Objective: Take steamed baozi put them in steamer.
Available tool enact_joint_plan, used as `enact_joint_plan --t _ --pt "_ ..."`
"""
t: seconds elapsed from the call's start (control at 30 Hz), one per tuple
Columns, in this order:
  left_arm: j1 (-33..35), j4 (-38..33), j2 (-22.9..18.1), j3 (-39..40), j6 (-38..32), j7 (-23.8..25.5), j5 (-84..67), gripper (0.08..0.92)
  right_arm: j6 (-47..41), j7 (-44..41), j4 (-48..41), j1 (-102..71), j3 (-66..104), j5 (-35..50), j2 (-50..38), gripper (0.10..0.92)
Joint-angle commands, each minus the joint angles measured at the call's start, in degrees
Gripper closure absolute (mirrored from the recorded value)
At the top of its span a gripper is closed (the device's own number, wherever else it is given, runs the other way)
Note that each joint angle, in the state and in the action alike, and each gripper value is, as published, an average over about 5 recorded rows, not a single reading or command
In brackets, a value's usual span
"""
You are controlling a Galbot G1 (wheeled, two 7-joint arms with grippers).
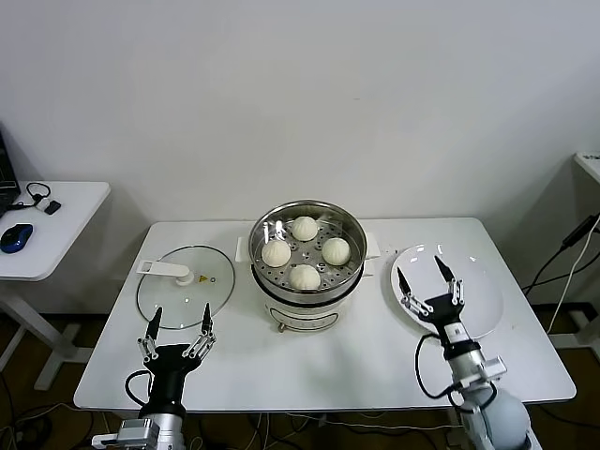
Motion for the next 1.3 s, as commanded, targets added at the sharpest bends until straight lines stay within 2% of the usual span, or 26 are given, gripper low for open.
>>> enact_joint_plan --t 0.03,1.3 --pt "0.0 0.0 0.0 0.3 0.0 -0.2 0.1 0.177 4.5 -1.1 0.5 -10.1 3.3 2.3 5.1 0.203" --pt "1.5 -0.4 0.1 0.4 -0.6 -0.3 0.0 0.177 2.4 -3.7 1.0 -10.0 2.6 3.5 4.5 0.203"
